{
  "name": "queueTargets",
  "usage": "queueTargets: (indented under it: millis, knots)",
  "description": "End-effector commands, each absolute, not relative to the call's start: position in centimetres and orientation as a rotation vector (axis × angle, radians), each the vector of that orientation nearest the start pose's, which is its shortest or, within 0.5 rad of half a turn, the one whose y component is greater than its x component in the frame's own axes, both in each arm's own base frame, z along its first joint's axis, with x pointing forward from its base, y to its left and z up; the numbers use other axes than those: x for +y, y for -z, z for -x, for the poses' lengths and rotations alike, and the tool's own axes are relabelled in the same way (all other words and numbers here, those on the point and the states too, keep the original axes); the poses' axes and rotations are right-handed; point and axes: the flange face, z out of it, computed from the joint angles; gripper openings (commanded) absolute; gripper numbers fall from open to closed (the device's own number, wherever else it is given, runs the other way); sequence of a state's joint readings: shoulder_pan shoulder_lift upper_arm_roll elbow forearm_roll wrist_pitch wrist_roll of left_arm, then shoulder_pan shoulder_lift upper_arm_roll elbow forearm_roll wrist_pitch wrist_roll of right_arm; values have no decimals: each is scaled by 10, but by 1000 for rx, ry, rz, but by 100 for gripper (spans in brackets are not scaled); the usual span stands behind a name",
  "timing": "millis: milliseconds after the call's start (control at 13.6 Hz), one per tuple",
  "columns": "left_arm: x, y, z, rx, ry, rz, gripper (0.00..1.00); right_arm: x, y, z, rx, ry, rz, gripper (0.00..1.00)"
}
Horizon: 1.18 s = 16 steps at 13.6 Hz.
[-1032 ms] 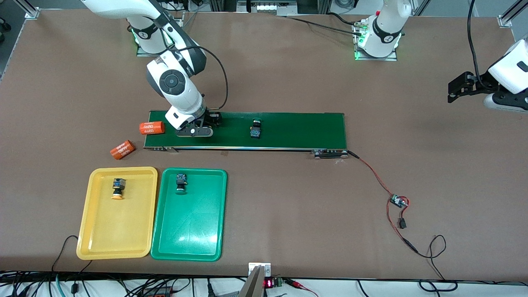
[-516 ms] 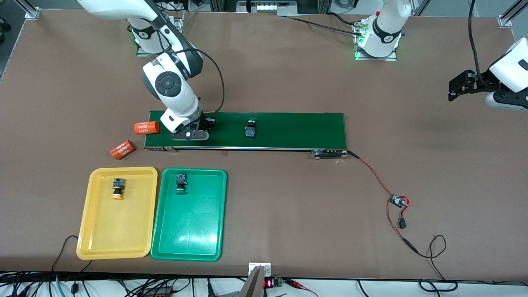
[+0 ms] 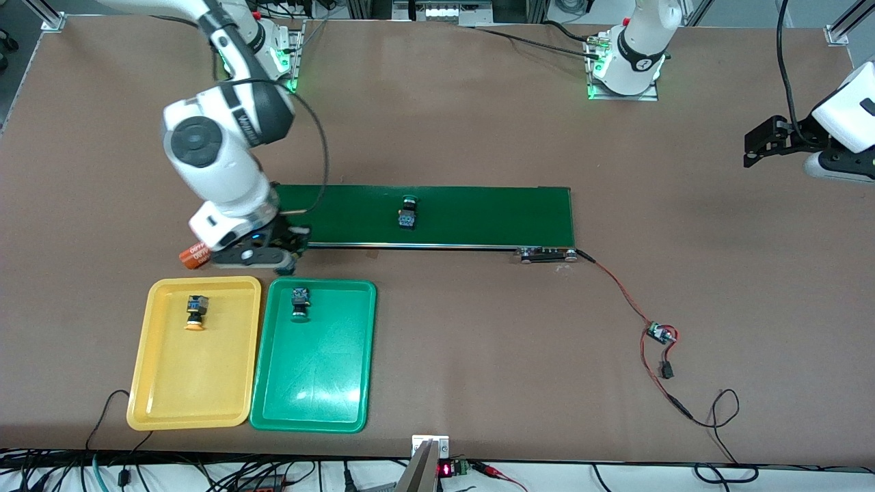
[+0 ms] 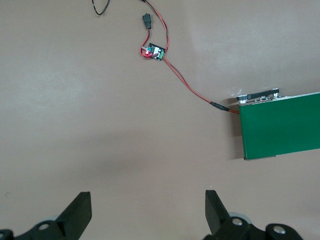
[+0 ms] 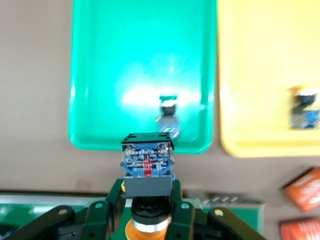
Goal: Sort buttons by color to trays
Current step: 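Carry the yellow button into the yellow tray and open the right gripper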
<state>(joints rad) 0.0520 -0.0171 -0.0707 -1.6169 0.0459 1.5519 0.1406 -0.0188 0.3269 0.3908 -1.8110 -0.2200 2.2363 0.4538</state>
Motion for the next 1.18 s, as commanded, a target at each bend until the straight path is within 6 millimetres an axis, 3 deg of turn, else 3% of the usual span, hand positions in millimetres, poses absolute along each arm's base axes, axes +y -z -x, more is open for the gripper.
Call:
queueTargets:
  millis: [0, 221, 368, 811, 1105]
  knots:
    - [-5, -618, -545, 237, -82, 3094, 100, 171, -369, -635, -102, 195, 3154, 13]
    - [-5, -618, -545, 237, -82, 3094, 100, 133, -340, -657, -126, 194, 3165, 15]
    - [-5, -618, -545, 237, -85, 3094, 100, 123, -321, -663, -131, 215, 3173, 15]
    - [-5, -618, -545, 237, -85, 3094, 100, 66, -270, -681, -177, 230, 3301, 15]
    - [-5, -618, -545, 237, -85, 3094, 100, 48, -237, -685, -163, 249, 3304, 16]
